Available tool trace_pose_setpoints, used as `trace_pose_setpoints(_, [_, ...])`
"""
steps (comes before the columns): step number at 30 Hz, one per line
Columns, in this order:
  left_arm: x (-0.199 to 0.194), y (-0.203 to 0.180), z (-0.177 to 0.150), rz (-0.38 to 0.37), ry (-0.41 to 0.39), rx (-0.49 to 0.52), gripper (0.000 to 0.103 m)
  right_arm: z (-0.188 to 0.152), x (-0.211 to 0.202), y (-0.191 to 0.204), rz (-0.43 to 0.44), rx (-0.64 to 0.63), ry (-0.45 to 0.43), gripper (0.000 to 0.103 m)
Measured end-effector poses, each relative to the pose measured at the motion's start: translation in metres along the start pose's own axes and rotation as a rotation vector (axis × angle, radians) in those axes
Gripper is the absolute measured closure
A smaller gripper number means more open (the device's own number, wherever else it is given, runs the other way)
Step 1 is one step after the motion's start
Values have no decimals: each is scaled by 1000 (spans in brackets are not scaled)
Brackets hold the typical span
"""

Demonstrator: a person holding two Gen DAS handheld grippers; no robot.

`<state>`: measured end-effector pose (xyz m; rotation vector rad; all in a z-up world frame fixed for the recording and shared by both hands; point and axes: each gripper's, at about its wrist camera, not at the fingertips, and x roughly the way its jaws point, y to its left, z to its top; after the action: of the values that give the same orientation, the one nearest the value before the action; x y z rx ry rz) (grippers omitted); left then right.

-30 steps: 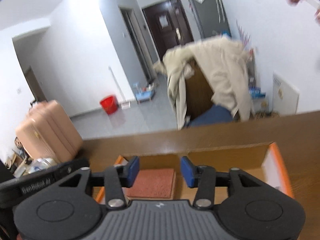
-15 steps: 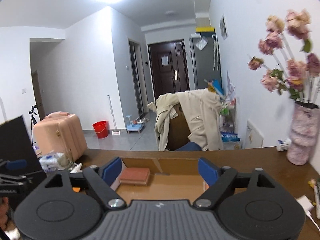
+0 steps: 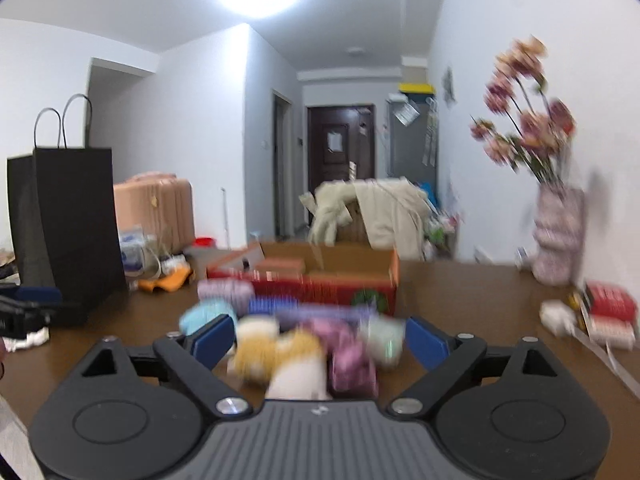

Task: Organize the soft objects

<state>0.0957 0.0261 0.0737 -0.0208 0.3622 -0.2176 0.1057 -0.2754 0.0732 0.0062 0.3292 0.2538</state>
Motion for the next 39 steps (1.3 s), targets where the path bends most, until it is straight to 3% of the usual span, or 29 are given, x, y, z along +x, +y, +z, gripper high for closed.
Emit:
trace_pose_setpoints(6, [0,1,-17,11,31,11,0,-27,0,6,-12,-7,66,10])
trace_pose_setpoints(15, [47,-17,-24,-37,87,26,1,-41,36,8,21,56,131,12])
trace_pose_setpoints(20, [87,-32,-13,-56,86,42,25,-41,69,14,28,13,180,16])
trace_pose_setpoints(22, [105,-38,-7,-75,100,60,27,-39,81,14,25,-4,197,22])
trace_pose_setpoints(27, [145,-44,-2,-141,149,95,27,-31,105,6,44,17,210,23])
trace_pose_setpoints(31, [175,-41,-4,-219,234,68,27,-31,124,1,67,28,242,36])
trace_pose_setpoints(32, [179,-40,-5,-226,244,66,31,-32,129,-2,85,41,272,43])
trace_pose_setpoints(33, [183,-39,-7,-233,251,65,34,-32,132,-4,100,56,284,43])
trace_pose_setpoints(35, [190,-37,-8,-259,261,60,51,-33,133,-8,119,70,284,44])
trace_pose_setpoints(37, [193,-37,-8,-299,263,50,58,-33,134,-9,127,70,286,45])
trace_pose_setpoints(39, [193,-40,-8,-295,250,60,58,-33,134,-10,127,77,287,46])
